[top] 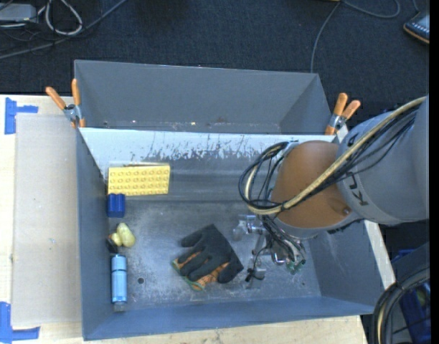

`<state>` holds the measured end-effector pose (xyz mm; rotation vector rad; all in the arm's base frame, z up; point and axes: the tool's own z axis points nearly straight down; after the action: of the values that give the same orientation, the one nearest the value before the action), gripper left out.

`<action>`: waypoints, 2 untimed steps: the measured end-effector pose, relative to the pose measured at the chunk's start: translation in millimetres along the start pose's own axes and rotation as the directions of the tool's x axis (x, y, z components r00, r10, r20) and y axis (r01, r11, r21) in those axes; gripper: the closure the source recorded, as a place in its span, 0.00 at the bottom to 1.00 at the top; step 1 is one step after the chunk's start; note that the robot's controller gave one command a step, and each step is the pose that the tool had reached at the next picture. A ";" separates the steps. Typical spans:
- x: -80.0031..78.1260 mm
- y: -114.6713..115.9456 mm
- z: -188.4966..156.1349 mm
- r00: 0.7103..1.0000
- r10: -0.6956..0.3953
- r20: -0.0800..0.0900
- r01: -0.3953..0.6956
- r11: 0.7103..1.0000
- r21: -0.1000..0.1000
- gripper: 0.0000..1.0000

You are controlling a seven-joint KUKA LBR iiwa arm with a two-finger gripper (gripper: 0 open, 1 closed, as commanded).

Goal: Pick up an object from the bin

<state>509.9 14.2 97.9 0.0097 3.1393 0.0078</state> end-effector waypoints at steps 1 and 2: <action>20.9 -7.6 -4.0 0.999 0.050 -0.009 -0.050 0.999 0.006 0.00; 13.2 4.7 -0.8 0.999 -0.053 -0.009 0.053 0.999 0.002 0.00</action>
Offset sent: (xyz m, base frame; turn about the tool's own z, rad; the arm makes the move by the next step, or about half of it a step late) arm 0.0138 0.0128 -0.0076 -0.1914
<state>496.8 19.0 98.8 -0.0742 3.1477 0.0044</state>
